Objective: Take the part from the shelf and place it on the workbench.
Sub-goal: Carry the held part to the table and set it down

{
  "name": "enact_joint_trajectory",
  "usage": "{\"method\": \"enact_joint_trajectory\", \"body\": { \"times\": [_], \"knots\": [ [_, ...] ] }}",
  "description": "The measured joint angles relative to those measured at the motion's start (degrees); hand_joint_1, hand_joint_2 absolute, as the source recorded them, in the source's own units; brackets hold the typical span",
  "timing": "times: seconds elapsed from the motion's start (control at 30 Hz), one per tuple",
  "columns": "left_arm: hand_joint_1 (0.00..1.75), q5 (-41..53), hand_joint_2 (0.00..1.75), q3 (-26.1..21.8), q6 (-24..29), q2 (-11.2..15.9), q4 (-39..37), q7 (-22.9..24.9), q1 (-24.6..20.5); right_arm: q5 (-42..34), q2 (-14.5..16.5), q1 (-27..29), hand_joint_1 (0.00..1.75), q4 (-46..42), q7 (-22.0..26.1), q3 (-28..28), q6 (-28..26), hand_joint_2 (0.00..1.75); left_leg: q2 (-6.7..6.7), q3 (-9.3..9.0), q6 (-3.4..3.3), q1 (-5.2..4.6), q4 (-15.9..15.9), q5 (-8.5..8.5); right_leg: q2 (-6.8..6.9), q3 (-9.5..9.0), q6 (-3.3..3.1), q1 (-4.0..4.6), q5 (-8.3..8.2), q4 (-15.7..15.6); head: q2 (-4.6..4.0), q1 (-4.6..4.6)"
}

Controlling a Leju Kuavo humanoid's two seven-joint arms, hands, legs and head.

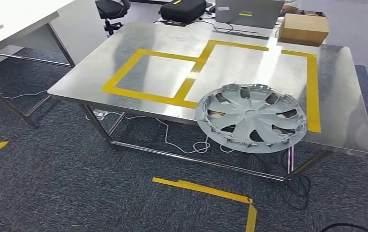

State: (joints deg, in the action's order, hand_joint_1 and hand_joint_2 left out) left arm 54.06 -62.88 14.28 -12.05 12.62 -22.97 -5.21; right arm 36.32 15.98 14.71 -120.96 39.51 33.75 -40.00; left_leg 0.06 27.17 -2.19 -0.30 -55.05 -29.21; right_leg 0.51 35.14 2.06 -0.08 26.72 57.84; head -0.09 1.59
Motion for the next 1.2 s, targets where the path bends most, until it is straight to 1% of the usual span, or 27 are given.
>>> {"method": "enact_joint_trajectory", "body": {
  "times": [0.03, 0.1, 0.13, 0.17, 0.2, 0.23, 0.27, 0.3, 0.33, 0.37, 0.4, 0.47, 0.5, 0.53, 0.6, 0.63, 0.67, 0.7, 0.73, 0.8, 0.83, 0.87, 0.97, 1.03, 1.13, 1.17, 1.2],
  "knots": [
    [0.0, -0.3, 1.75, -0.3, 0.2, -0.1, 0.0, 0.2, 0.0, -2.7, 0.4, 0.0, 1.75, 1.7, -0.1, 1.9, 0.0, 1.75, 0.12, 0.8, -0.34, 0.09, 0.1, 0.79, -0.15, 0.9, 0.26, -0.08, 2.48, 2.0, 0.0, 0.05],
    [0.0, -0.7, 1.75, -0.9, 0.5, -0.2, 0.0, 0.5, 0.0, -5.9, 1.1, 0.0, 1.75, 5.4, -0.3, 5.3, 0.0, 1.75, 0.25, 2.73, -0.72, -0.09, 0.1, 2.29, -0.3, 2.91, 0.69, -0.26, 8.12, 9.0, 0.01, 0.3],
    [0.0, -0.8, 1.75, -1.2, 0.5, -0.2, 0.0, 0.5, 0.0, -6.4, 1.3, 0.0, 1.75, 6.8, -0.4, 6.6, 0.0, 1.75, 0.31, 3.72, -0.74, -0.18, 0.0, 3.03, -0.31, 3.41, 0.82, -0.34, 9.45, 12.4, 0.01, 0.31],
    [0.0, -0.8, 1.75, -1.3, 0.5, -0.3, 0.0, 0.5, 0.0, -6.7, 1.6, 0.0, 1.75, 8.0, -0.4, 7.6, 0.0, 1.75, 0.38, 4.81, -0.71, -0.26, -0.1, 3.8, -0.31, 3.22, 0.94, -0.4, 9.38, 14.5, 0.01, 0.31],
    [0.0, -0.9, 1.75, -1.5, 0.5, -0.3, 0.0, 0.5, 0.0, -6.9, 1.7, 0.0, 1.75, 8.9, -0.4, 8.4, 0.0, 1.75, 0.43, 5.86, -0.62, -0.29, -0.2, 4.51, -0.31, 2.12, 1.02, -0.45, 8.07, 14.8, 0.01, 0.31],
    [0.0, -0.9, 1.75, -1.6, 0.5, -0.4, 0.0, 0.6, 0.0, -6.9, 1.8, -0.1, 1.75, 9.6, -0.4, 9.0, 0.0, 1.75, 0.48, 6.88, -0.48, -0.26, -0.4, 5.16, -0.3, -0.06, 1.11, -0.53, 6.21, 12.9, 0.0, 0.3],
    [0.0, -0.9, 1.75, -1.7, 0.5, -0.4, 0.0, 0.6, 0.0, -7.0, 2.0, -0.2, 1.75, 10.3, -0.3, 9.5, 0.0, 1.75, 0.5, 7.76, -0.28, -0.25, -0.8, 5.76, -0.3, -3.1, 1.2, -0.64, 4.81, 9.4, 0.0, 0.32],
    [0.0, -1.0, 1.75, -1.8, 0.6, -0.5, 0.0, 0.6, -0.1, -7.1, 2.0, -0.5, 1.75, 11.0, -0.2, 10.0, 0.0, 1.75, 0.5, 8.55, -0.01, -0.28, -1.2, 6.26, -0.32, -6.78, 1.2, -0.7, 4.59, 4.6, 0.01, 0.35],
    [0.0, -1.0, 1.75, -1.9, 0.6, -0.5, 0.0, 0.6, -0.1, -7.4, 2.2, -0.9, 1.75, 11.9, -0.1, 10.5, 0.0, 1.75, 0.5, 9.1, 0.3, -0.32, -1.6, 6.76, -0.34, -9.68, 0.93, -0.7, 5.14, 0.4, 0.01, 0.29],
    [0.0, -1.1, 1.75, -2.0, 0.7, -0.5, 0.0, 0.7, -0.1, -7.6, 2.3, -1.2, 1.75, 13.1, 0.1, 11.0, 0.0, 1.75, 0.51, 9.42, 0.61, -0.35, -1.8, 7.21, -0.36, -11.56, 0.56, -0.64, 6.02, -2.7, 0.01, 0.34],
    [0.0, -1.2, 1.75, -2.1, 0.9, -0.6, 0.0, 0.8, -0.1, -7.8, 2.4, -1.6, 1.75, 14.6, 0.2, 11.7, 0.0, 1.75, 0.52, 9.64, 0.98, -0.33, -1.9, 7.65, -0.36, -12.39, 0.01, -0.47, 6.66, -4.3, 0.02, 0.4],
    [0.0, -1.3, 1.75, -2.4, 1.2, -0.6, 0.0, 1.1, -0.1, -8.4, 2.7, -2.3, 1.75, 18.4, 0.3, 13.3, 0.0, 1.75, 0.49, 9.87, 1.74, -0.12, -1.9, 7.89, -0.22, -11.65, -1.2, -0.39, 6.19, -4.4, 0.01, 0.56],
    [0.0, -1.3, 1.75, -2.6, 1.5, -0.6, 0.0, 1.3, 0.0, -9.0, 2.9, -2.9, 1.75, 20.9, 0.3, 14.2, 0.0, 1.75, 0.43, 10.19, 2.11, -0.01, -2.7, 6.69, -0.15, -11.22, -1.79, -0.41, 5.67, -4.4, 0.02, 0.51],
    [0.0, -1.4, 1.75, -2.7, 1.7, -0.7, 0.0, 1.5, 0.1, -9.6, 3.1, -3.7, 1.75, 24.1, 0.2, 15.2, 0.0, 1.75, 0.36, 10.74, 2.39, 0.07, -4.5, 4.56, -0.08, -10.73, -2.24, -0.48, 5.07, -4.4, 0.01, 0.44],
    [0.0, -1.4, 1.75, -3.0, 2.2, -0.7, 0.0, 1.7, 0.1, -10.3, 3.3, -6.0, 1.75, 32.9, 0.1, 18.1, 0.0, 1.75, 0.24, 12.41, 2.77, 0.18, -11.3, -1.0, -0.07, -9.63, -2.64, -0.43, 4.02, -4.4, 0.01, 0.29],
    [0.0, -1.4, 1.75, -3.1, 2.4, -0.7, 0.0, 1.9, 0.1, -10.2, 3.4, -7.1, 1.75, 37.8, 0.0, 20.0, 0.0, 1.75, 0.19, 13.09, 2.89, 0.18, -14.9, -2.71, -0.02, -9.07, -2.62, -0.36, 3.59, -4.3, 0.0, 0.27],
    [0.0, -1.4, 1.75, -3.1, 2.5, -0.7, 0.0, 2.0, 0.1, -10.0, 3.5, -8.0, 1.75, 42.4, 0.0, 22.0, 0.0, 1.75, 0.15, 13.16, 2.94, 0.17, -17.3, -3.25, 0.07, -8.5, -2.55, -0.3, 3.22, -4.2, 0.01, 0.27],
    [0.0, -1.4, 1.75, -3.2, 2.6, -0.7, 0.0, 2.0, 0.2, -9.8, 3.6, -8.8, 1.75, 46.5, 0.1, 24.0, 0.0, 1.75, 0.12, 12.27, 2.88, 0.16, -17.6, -2.7, 0.17, -8.07, -2.46, -0.26, 2.92, -4.0, 0.01, 0.29],
    [0.0, -1.4, 1.75, -3.3, 2.6, -0.7, 0.0, 2.1, 0.2, -9.7, 3.6, -9.4, 1.75, 49.5, 0.1, 25.4, 0.0, 1.75, 0.1, 10.3, 2.69, 0.14, -15.5, -1.46, 0.23, -7.68, -2.36, -0.21, 2.66, -3.7, 0.01, 0.28],
    [0.0, -1.4, 1.75, -3.3, 2.7, -0.6, 0.0, 2.3, 0.2, -8.0, 3.7, -10.8, 1.75, 54.8, -1.4, 27.7, 0.0, 1.75, 0.02, 4.72, 1.86, -0.02, -7.1, 0.84, 0.22, -7.07, -2.14, -0.1, 2.23, -3.3, 0.0, 0.29],
    [0.0, -1.4, 1.75, -3.3, 2.9, -0.6, 0.0, 2.4, 0.2, -6.1, 3.6, -11.6, 1.75, 58.0, -3.5, 28.8, 0.0, 1.75, 0.0, 2.61, 1.47, -0.12, -3.5, 1.27, 0.18, -6.7, -1.91, -0.06, 1.99, -3.2, 0.0, 0.27],
    [0.0, -1.2, 1.75, -3.3, 3.2, -0.6, 0.0, 2.6, 0.2, -3.6, 3.4, -12.5, 1.75, 61.7, -6.4, 30.1, 0.0, 1.75, -0.01, 1.42, 1.17, -0.26, -1.3, 1.33, 0.15, -6.4, -1.62, -0.06, 1.76, -3.1, 0.01, 0.29],
    [0.0, -0.4, 1.75, -3.3, 4.3, -0.7, 0.0, 3.3, 0.1, 3.1, 2.6, -14.9, 1.75, 74.5, -13.2, 34.1, 0.1, 1.75, 0.1, 1.11, 0.57, -0.32, 0.3, 1.53, 0.11, -5.96, -0.74, -0.17, 1.48, -3.2, 0.01, 0.27],
    [0.0, -0.1, 1.75, -3.3, 4.7, -0.7, 0.0, 3.4, 0.0, 4.8, 2.1, -15.8, 1.75, 80.8, -14.3, 35.9, 0.2, 1.75, 0.25, 1.07, -0.02, -0.04, 1.2, 2.17, -0.07, -4.7, -0.26, -0.23, 3.32, -1.0, 0.02, 0.52],
    [0.0, 0.2, 1.75, -3.3, 4.7, -0.8, 0.0, 3.4, -0.1, 6.3, 0.9, -16.9, 1.75, 87.8, -15.7, 37.4, 1.1, 1.75, 0.46, 1.47, -0.33, 0.02, 1.4, 2.48, -0.31, 0.53, 0.45, -0.57, 8.43, 9.8, 0.02, 0.78],
    [0.0, 0.4, 1.75, -3.3, 4.7, -0.9, 0.0, 3.4, 0.0, 7.2, 0.4, -17.0, 1.75, 90.2, -16.8, 37.7, 2.4, 1.75, 0.52, 1.53, -0.32, 0.03, 1.3, 2.48, -0.31, 1.81, 0.67, -0.66, 8.99, 12.6, 0.02, 0.77],
    [0.0, 0.5, 1.75, -3.3, 4.6, -0.9, 0.0, 3.4, 0.0, 8.2, -0.2, -17.2, 1.75, 92.3, -17.9, 37.8, 4.2, 1.75, 0.55, 1.55, -0.26, 0.08, 1.2, 2.44, -0.31, 2.14, 0.86, -0.74, 8.44, 13.3, 0.01, 0.8]
  ]
}}
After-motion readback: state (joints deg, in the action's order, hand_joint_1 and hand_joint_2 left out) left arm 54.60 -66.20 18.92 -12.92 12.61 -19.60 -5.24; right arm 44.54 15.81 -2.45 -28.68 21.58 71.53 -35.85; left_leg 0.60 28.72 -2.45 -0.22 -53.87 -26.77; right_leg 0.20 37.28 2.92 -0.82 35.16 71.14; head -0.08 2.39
